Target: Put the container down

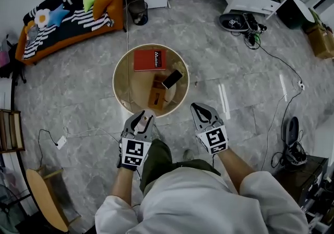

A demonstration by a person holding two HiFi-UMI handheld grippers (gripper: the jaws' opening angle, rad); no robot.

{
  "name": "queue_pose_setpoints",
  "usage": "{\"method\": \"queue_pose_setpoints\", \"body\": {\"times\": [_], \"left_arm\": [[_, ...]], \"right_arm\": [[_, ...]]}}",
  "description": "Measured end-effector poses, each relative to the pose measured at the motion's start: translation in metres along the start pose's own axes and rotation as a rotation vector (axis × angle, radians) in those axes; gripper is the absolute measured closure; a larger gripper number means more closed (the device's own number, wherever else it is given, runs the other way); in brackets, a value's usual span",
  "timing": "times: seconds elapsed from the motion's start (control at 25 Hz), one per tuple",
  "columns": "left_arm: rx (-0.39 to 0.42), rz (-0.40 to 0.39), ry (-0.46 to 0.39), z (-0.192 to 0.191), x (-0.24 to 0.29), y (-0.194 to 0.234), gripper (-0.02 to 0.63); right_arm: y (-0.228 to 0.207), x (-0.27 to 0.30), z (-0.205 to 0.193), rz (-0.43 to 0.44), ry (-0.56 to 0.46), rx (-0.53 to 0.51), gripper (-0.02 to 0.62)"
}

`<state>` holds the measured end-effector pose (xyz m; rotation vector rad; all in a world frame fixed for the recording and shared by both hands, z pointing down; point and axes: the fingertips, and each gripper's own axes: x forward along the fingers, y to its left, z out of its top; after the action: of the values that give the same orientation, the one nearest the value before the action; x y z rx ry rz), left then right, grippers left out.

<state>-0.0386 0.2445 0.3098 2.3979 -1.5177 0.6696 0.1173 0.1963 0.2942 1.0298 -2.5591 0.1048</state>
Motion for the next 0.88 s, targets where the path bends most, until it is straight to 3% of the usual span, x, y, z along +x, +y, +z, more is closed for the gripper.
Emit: {"method": "queue_pose_setpoints", "body": {"times": [0.44,0.88], "left_arm": [[0.073,-0.142,-0.007,-0.005,0.096,0.096,0.471],[0.063,-0.157,0.082,-0.069,0.215,0.138,0.472]], "right_arm": [[-0.016,0.125,0.007,-0.104,0.048,0.017,0.572],[-0.04,0.223,-0.055,-0.069,0.089,0.085,0.572]]}}
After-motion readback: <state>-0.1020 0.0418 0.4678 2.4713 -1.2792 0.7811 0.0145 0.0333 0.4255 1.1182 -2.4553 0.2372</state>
